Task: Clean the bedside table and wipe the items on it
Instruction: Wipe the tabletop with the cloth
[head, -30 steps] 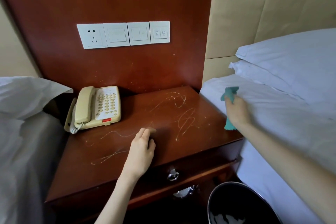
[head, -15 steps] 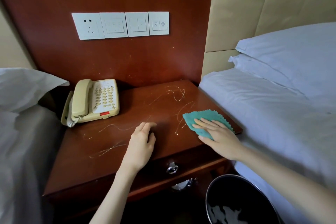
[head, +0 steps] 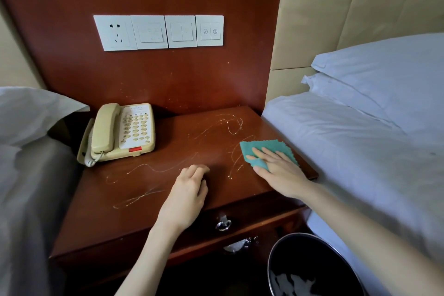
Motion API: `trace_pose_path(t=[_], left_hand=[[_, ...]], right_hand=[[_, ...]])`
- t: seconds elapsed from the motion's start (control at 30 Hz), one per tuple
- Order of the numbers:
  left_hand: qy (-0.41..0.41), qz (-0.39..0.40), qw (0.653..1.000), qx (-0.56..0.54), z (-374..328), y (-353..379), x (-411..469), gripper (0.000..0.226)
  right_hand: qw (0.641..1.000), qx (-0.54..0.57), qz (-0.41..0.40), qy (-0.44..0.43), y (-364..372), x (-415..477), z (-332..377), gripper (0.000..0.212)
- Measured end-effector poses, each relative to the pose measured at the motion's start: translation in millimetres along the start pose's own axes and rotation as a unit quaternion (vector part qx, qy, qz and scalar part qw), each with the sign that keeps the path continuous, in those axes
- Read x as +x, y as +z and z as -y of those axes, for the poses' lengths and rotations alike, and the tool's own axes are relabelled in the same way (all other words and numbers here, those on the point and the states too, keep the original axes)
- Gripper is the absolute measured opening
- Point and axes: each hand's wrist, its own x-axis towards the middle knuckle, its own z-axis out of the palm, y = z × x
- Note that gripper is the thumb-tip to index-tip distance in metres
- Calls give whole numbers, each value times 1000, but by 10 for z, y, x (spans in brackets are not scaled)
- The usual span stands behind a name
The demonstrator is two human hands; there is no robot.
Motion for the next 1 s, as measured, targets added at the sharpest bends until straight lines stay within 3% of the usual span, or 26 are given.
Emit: trace_pose_path(t=[0.17, 0.43, 0.7, 1.0], left_hand=[[0, 5, 1000, 1, 1, -18, -2, 30], [-9, 3, 1000, 4, 6, -7, -10, 32], [-16, -5, 1000, 10, -11, 12, -13, 32], [-29, -9, 999, 14, -15, 12, 2, 33]], right_hand=[[998, 6, 36, -48, -75, 11, 45, 44], [998, -15, 26, 55, -89, 262, -277, 48], [996, -26, 37, 81, -70, 772, -349, 50], [999, -24, 37, 31, -45, 665, -205, 49]])
